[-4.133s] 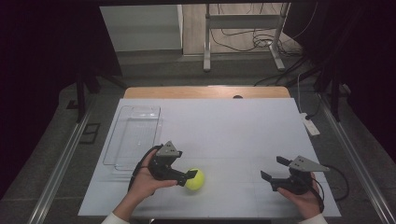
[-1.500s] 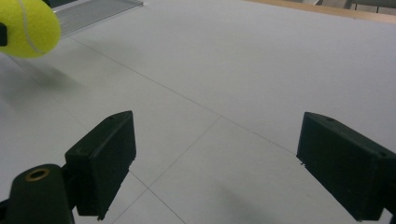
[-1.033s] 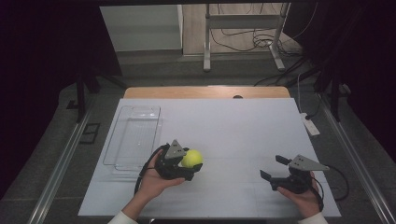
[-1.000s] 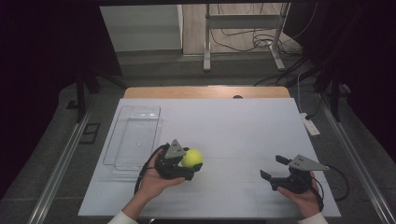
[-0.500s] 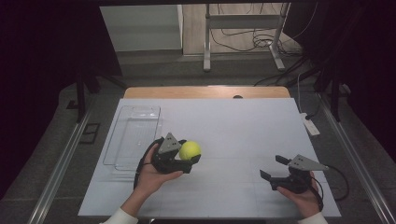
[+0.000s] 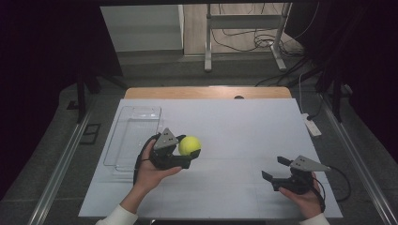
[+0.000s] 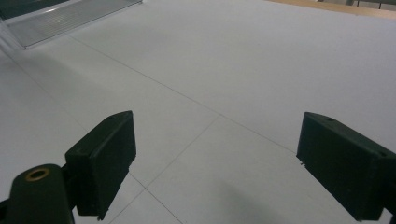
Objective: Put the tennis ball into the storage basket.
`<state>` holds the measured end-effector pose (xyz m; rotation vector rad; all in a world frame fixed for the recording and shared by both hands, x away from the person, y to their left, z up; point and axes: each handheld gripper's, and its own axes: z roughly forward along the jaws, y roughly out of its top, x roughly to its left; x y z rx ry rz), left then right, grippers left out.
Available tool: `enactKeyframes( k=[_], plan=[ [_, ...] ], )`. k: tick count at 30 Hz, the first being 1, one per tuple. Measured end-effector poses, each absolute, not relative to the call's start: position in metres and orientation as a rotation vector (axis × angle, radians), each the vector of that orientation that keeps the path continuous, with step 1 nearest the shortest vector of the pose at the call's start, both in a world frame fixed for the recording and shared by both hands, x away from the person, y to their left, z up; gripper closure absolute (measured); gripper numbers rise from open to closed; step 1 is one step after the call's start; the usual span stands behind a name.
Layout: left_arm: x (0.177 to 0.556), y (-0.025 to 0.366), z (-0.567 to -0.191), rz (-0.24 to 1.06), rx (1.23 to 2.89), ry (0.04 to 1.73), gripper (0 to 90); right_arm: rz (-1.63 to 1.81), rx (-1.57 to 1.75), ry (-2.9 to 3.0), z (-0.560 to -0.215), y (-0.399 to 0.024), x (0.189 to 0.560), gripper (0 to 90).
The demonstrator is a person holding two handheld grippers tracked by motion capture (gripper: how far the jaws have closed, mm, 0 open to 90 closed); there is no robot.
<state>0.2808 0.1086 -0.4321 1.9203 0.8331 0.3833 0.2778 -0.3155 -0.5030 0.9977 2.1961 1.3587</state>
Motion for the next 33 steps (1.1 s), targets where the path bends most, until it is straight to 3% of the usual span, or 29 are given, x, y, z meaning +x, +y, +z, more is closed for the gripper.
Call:
enactKeyframes(
  k=[33],
  plan=[
    [0.292,0.136,-0.418,0.416,1.844,0.909,27.3,1.345,0.984,2.197,-0.503,-0.309,0.286,12.8]
  ],
)
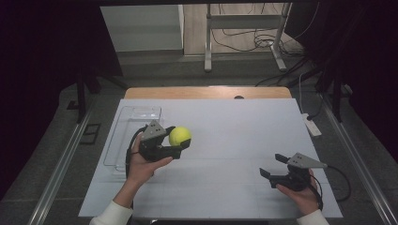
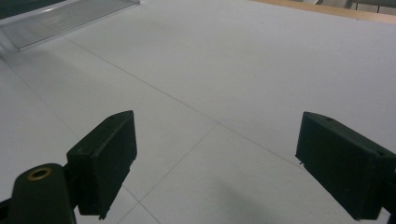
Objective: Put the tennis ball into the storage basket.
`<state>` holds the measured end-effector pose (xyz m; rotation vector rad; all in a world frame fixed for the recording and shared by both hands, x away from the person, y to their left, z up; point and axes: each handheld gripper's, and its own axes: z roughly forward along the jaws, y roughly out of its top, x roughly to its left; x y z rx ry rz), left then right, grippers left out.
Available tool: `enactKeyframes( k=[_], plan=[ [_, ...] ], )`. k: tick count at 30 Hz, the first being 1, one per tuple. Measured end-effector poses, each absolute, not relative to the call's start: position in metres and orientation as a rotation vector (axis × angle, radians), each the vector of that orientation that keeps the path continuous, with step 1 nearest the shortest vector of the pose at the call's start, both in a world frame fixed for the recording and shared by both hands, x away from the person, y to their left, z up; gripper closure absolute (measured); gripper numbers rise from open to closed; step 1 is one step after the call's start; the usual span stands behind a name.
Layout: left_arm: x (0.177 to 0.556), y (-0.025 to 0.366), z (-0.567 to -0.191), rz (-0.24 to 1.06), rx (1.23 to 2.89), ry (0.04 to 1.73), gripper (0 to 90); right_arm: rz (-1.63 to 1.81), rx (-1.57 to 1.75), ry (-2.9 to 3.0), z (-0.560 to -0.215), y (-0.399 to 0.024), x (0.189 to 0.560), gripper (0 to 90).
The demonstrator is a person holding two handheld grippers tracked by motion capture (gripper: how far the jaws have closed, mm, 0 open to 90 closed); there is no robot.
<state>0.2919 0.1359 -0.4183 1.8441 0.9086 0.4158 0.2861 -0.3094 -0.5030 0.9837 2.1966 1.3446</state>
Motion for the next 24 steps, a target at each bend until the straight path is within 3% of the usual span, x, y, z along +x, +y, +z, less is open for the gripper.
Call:
enactKeyframes(
  k=[24],
  plan=[
    [0.306,0.155,-0.406,0.497,1.786,1.006,27.3,1.366,0.978,2.191,-0.501,-0.310,0.284,12.7]
  ],
)
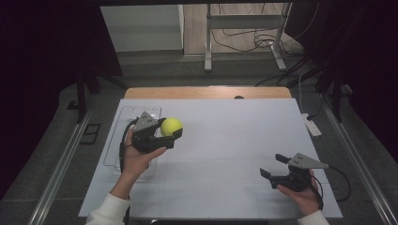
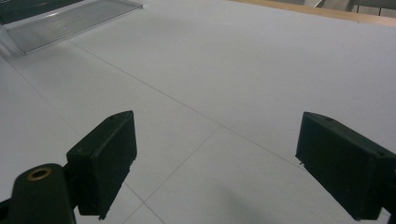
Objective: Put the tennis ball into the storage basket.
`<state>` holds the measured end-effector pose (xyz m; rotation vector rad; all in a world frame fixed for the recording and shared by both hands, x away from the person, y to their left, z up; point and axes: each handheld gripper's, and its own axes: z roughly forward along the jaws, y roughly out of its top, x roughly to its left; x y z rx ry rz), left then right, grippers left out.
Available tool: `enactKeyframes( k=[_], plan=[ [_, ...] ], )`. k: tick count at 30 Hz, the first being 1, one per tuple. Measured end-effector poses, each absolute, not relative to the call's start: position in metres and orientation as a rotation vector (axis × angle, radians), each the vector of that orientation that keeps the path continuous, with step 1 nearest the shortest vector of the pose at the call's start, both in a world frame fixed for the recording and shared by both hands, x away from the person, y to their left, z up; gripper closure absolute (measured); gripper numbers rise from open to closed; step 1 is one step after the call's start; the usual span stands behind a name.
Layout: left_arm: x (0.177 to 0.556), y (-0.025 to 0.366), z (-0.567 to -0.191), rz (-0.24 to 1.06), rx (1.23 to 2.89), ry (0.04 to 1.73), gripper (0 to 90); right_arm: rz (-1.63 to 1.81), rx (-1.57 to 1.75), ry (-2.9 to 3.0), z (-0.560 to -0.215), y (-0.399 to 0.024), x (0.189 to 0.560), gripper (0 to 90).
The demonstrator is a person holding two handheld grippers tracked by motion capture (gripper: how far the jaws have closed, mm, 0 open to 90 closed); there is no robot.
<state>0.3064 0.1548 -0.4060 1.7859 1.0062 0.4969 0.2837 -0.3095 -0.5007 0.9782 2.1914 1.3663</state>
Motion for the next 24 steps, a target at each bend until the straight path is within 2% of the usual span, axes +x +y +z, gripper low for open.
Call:
enactKeyframes(
  k=[24],
  plan=[
    [0.324,0.176,-0.397,0.541,1.759,1.085,27.2,1.367,0.970,2.196,-0.500,-0.308,0.283,12.7]
  ],
)
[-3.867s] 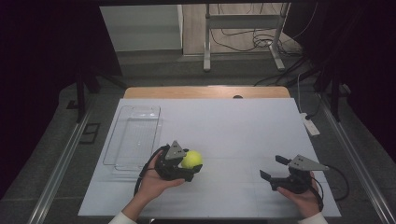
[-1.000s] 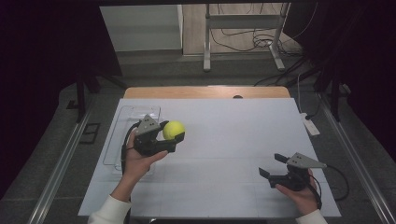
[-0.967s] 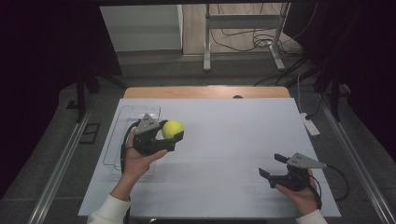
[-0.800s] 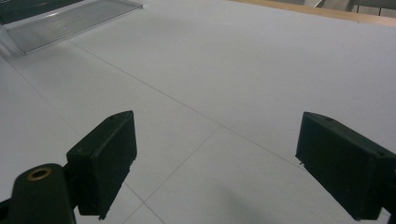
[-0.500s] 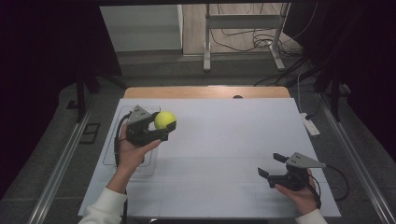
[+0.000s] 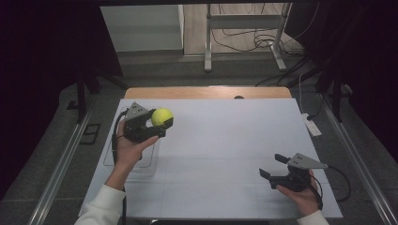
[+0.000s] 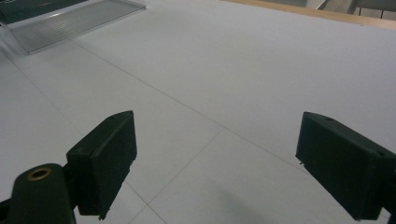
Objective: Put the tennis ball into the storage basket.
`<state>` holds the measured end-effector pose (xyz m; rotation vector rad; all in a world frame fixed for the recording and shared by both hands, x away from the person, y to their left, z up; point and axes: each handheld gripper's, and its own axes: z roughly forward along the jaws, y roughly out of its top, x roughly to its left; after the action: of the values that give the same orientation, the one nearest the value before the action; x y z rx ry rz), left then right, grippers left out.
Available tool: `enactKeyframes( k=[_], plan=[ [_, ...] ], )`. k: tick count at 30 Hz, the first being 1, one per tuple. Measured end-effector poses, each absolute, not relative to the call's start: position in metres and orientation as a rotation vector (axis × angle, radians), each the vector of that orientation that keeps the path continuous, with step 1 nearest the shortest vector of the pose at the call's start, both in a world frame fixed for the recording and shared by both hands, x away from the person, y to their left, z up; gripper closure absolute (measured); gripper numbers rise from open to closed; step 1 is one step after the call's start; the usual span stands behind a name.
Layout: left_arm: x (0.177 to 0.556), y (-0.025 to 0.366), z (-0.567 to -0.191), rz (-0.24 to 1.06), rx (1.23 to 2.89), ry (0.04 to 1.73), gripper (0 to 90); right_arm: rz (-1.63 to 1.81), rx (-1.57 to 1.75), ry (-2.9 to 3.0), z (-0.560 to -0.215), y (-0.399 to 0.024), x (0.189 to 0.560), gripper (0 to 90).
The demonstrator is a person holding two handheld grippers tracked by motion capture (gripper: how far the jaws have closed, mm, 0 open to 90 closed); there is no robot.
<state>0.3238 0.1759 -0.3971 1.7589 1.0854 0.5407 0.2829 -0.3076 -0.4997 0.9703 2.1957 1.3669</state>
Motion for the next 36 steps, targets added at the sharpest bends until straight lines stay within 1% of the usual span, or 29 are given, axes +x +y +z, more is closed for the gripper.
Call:
enactKeyframes(
  k=[16,36],
  plan=[
    [0.338,0.185,-0.397,0.587,1.745,1.130,27.2,1.362,0.972,2.199,-0.500,-0.308,0.283,12.7],
    [0.356,0.197,-0.400,0.603,1.741,1.195,27.1,1.358,0.974,2.206,-0.502,-0.307,0.284,12.7]
  ],
)
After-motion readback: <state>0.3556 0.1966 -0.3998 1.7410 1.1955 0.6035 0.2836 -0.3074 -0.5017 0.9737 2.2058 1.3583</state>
